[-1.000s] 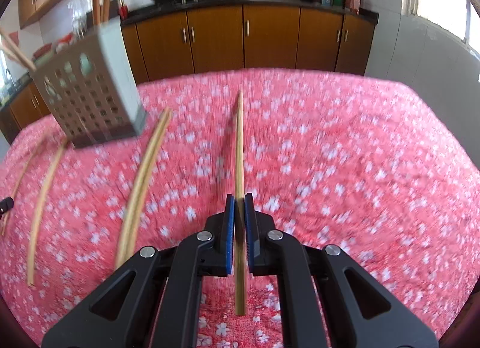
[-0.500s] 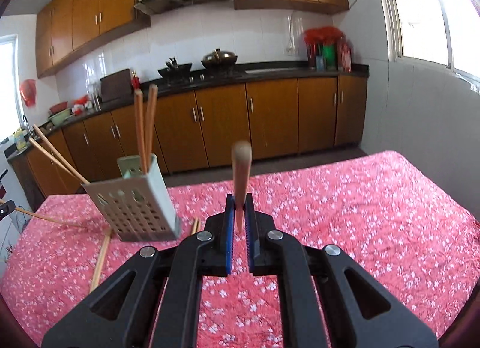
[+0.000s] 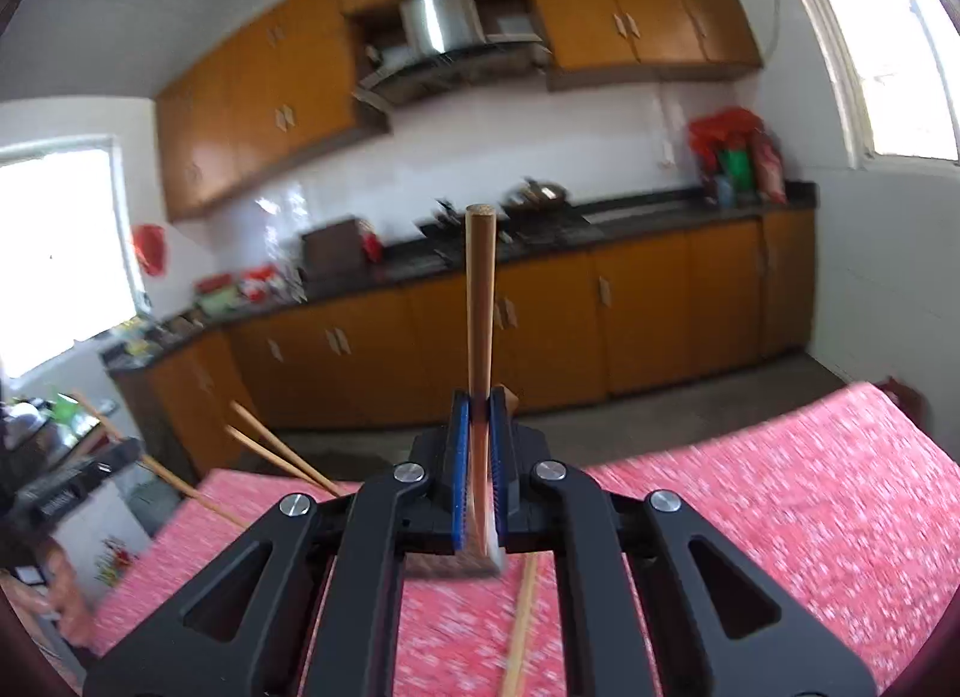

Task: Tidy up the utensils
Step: 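Lift both held chopsticks and carry them over the grey holder, then lower the chopsticks into the grey holder and open both tools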

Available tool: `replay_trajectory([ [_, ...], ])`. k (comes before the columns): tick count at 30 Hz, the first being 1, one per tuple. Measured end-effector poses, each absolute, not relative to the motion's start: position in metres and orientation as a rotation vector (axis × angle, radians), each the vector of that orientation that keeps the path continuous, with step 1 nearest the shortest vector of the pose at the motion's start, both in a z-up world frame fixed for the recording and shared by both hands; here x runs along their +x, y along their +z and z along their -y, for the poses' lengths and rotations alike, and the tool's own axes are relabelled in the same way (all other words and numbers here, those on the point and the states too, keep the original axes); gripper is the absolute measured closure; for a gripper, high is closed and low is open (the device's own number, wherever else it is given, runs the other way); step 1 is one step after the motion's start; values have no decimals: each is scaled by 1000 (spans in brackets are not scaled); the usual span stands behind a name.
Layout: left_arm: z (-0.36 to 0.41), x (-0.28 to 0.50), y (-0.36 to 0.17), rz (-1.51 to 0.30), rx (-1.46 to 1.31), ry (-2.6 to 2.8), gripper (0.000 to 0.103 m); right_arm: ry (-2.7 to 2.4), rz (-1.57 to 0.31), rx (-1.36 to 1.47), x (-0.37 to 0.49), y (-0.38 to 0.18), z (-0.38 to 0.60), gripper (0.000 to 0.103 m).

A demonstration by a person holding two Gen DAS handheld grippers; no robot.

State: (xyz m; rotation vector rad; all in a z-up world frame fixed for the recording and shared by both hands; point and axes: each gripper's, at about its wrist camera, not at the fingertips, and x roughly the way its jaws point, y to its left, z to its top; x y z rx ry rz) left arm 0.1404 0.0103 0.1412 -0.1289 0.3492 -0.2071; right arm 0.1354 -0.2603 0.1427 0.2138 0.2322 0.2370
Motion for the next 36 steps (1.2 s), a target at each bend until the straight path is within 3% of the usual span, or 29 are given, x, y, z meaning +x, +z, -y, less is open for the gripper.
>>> replay_trajectory([
  [5,13,145,167,-249,-142,-210,95,246,-158,196,145,157,243,96],
  [14,34,195,178,-129,-197,-115,95,218,-213,181,187,139,224,96],
  [23,48,257,128,-257,-206,-116,95,221,-311,182,208,112,219,95],
  [26,41,258,119,-268,-210,-110,84,224,-318,188,208,112,218,93],
  [29,36,251,122,-251,-209,-98,76,213,-301,188,203,117,217,83],
  [36,0,204,133,-221,-222,-43,68,152,-216,230,168,133,248,81],
])
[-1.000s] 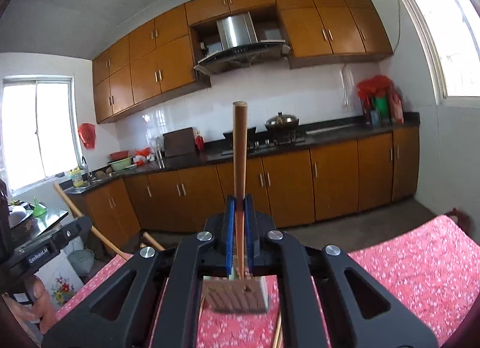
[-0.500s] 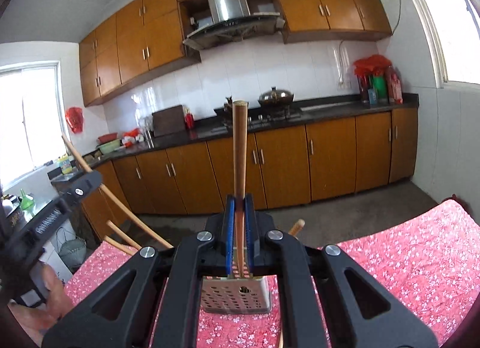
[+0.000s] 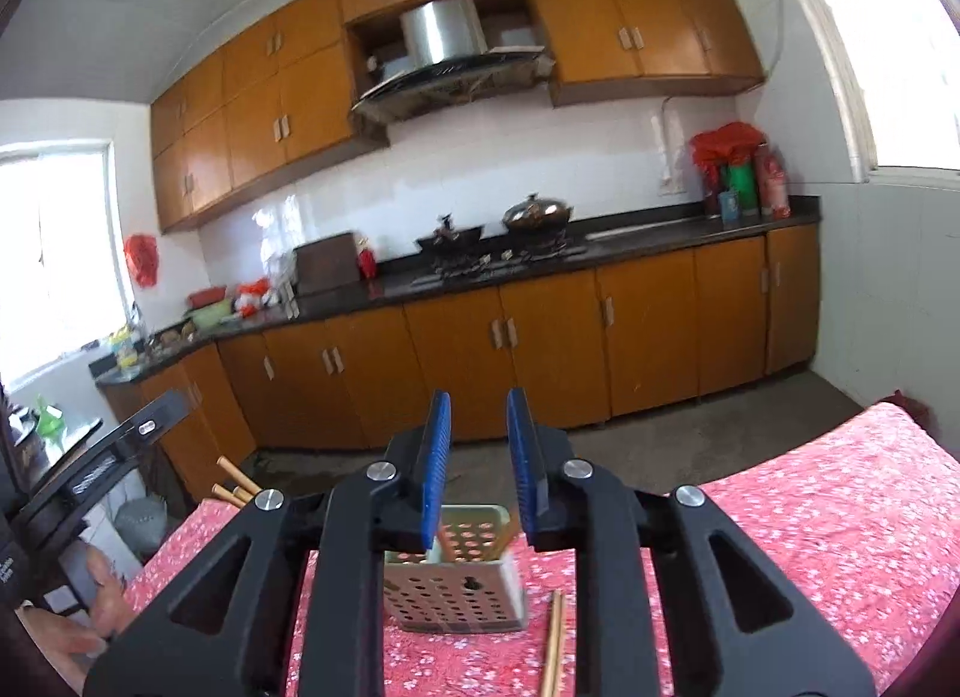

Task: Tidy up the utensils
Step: 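Grasp a chopstick with the right tool while the left tool grasps another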

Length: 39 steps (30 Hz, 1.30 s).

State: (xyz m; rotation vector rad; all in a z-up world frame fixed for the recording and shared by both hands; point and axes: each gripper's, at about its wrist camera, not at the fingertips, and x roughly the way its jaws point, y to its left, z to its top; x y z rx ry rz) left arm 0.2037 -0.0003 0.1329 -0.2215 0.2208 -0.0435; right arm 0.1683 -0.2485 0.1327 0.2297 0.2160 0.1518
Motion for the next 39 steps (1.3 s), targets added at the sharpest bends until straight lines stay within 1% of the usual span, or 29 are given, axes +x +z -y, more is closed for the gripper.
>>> replay_trajectory([
  [3,-21,181,118,-252,-198,9,65,89,-271,229,163,116,268,79],
  [5,-33,174,101,-301,-166,49,65,59,-354,216,168,94,276,79],
  [9,-51,174,43,-462,-128,86,65,74,-610,178,187,18,273,79],
  [10,-52,175,29,-509,-135,76,65,102,-691,171,192,-9,268,80],
  [12,-52,179,0,-609,-155,36,65,133,-776,152,193,-41,257,84],
  [14,-47,181,-22,-680,-172,12,65,162,-847,131,192,-70,244,84],
  [17,-42,184,-44,-752,-206,-29,66,175,-897,110,190,-92,229,84],
  [21,-30,181,-68,-810,-197,-64,66,141,-881,74,190,-95,224,87],
  [26,-11,182,-79,-848,-183,-108,66,163,-899,97,194,-97,227,88],
  [28,-6,183,-85,-863,-178,-127,68,137,-894,43,194,-99,224,89],
  [30,0,184,-89,-875,-166,-139,70,61,-882,8,198,-98,226,95],
  [32,4,183,-92,-885,-156,-149,73,26,-889,68,203,-98,239,95],
  [35,10,182,-97,-902,-137,-163,78,28,-893,84,204,-98,246,95],
  [39,18,181,-104,-914,-99,-164,80,34,-889,87,202,-98,252,95],
])
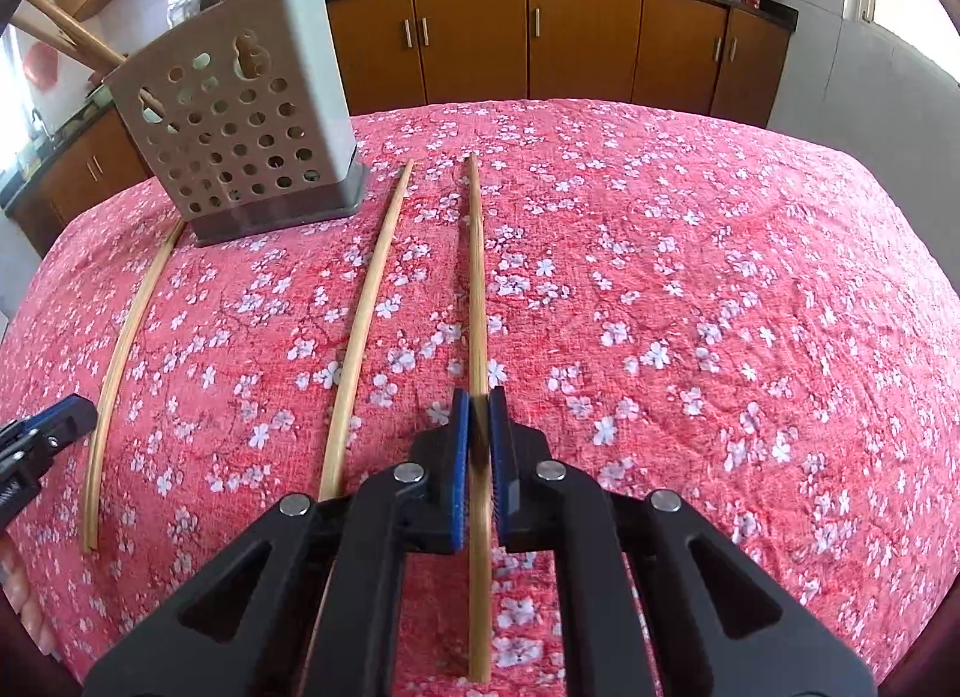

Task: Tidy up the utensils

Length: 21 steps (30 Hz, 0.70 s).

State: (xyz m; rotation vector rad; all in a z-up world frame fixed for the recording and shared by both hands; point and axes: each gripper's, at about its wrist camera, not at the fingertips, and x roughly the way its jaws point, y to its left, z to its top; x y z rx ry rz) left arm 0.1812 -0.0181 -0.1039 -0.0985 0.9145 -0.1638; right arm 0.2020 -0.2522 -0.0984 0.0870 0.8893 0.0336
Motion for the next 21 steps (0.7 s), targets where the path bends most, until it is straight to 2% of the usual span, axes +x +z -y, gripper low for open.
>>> replay_trajectory([
  [9,21,181,-103,-909,-64,-124,80,99,-887,84,188,-99,254,95],
  [11,22,181,-105,-916,-44,-105,88,101,-887,84,188,-99,255,95],
  [21,0,199,-105,-916,-44,-28,94,70,-872,48,191,-97,249,95],
])
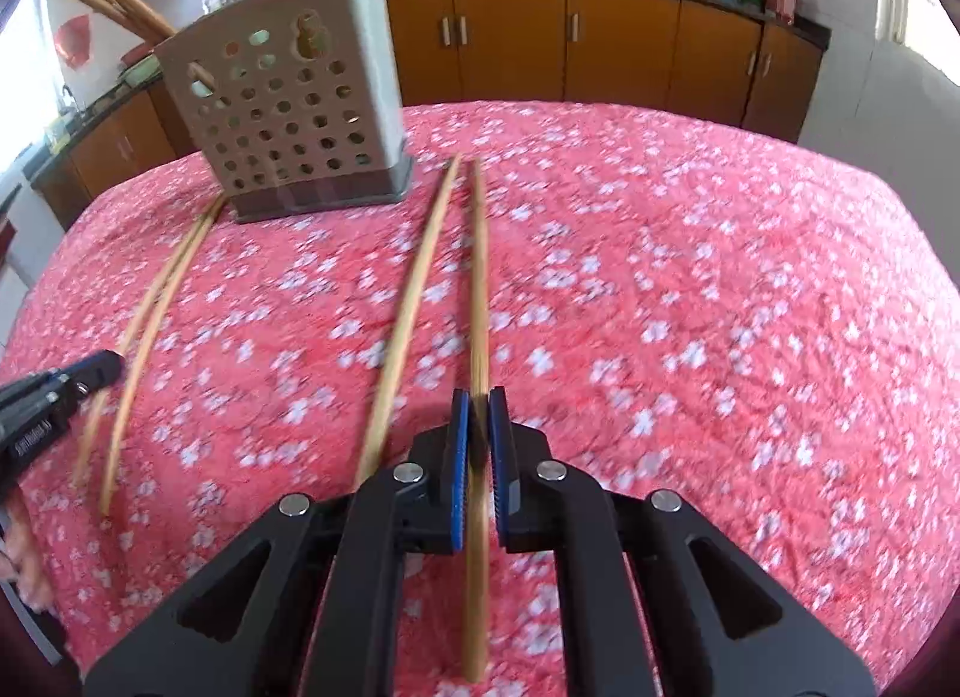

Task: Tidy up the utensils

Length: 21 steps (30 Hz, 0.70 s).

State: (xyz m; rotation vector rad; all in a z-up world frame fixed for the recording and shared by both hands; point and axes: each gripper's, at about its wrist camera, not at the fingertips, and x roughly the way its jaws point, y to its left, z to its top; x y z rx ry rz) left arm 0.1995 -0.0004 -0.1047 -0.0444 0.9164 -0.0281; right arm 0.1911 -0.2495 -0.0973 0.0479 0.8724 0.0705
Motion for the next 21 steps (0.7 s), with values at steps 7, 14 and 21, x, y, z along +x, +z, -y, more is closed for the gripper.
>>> replay_trajectory([
  [7,-68,225,-102,-904,-67,124,90,0,-853,90,211,-91,277,95],
  [14,-88,226,-103,-881,-73,130,90,-24,-856,114,225,-98,281,95],
  [21,-83,226,-101,-881,-88,127,90,-29,-841,95,218,-100,275,95],
])
